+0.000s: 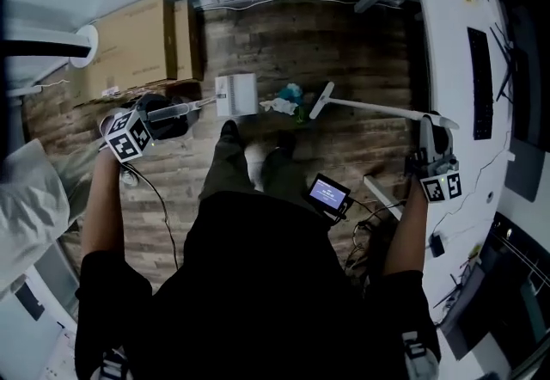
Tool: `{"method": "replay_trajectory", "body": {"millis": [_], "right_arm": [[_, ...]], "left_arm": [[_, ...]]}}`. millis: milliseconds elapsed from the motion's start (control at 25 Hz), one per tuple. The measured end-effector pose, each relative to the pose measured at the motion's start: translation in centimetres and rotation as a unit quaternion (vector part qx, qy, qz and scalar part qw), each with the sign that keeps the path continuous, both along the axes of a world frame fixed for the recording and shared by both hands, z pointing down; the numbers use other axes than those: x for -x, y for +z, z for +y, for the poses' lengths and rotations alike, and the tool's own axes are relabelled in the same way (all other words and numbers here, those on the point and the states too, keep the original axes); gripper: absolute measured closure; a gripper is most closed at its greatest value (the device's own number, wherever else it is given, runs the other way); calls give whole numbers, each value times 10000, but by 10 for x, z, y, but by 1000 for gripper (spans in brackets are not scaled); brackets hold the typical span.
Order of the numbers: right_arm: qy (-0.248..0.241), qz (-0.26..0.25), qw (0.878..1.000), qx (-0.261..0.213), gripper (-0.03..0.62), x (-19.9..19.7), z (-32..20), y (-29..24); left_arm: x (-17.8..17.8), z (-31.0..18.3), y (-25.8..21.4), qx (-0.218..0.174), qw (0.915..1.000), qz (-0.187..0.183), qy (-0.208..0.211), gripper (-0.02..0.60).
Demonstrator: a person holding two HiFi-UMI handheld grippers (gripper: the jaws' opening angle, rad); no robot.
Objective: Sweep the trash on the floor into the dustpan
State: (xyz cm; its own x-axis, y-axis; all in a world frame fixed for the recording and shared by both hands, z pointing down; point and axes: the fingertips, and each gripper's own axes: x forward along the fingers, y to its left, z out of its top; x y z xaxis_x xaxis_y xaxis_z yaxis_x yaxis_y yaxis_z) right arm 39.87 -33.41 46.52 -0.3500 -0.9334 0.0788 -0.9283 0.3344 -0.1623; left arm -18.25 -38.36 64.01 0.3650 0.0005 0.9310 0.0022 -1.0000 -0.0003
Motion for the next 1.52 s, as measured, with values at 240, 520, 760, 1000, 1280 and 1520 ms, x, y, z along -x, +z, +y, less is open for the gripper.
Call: {"method": "replay_trajectory", "body": {"millis": [240,520,760,1000,1280,1520], "right_arm": [[161,444,9982,357,491,-11,-2,20],[-601,1186,9878,808,494,17,-7,55],[-1832,1498,9664,1005,490,129,-8,136],[-1201,513,9892,672,477,197,-36,147],[-663,43,9970,392,470,245,-57,156],[-545,-162,9982,208,468,288,-73,162]], "left_arm": [[8,0,27,344,9993,-97,143,409],[6,2,30,398,9991,-22,169,450],[1,5,27,409,9982,-20,431,449],[-8,-5,25,414,9975,134,565,448],[-15,-8,24,441,9970,337,543,446],[-10,-8,22,581,9954,601,464,448]]}}
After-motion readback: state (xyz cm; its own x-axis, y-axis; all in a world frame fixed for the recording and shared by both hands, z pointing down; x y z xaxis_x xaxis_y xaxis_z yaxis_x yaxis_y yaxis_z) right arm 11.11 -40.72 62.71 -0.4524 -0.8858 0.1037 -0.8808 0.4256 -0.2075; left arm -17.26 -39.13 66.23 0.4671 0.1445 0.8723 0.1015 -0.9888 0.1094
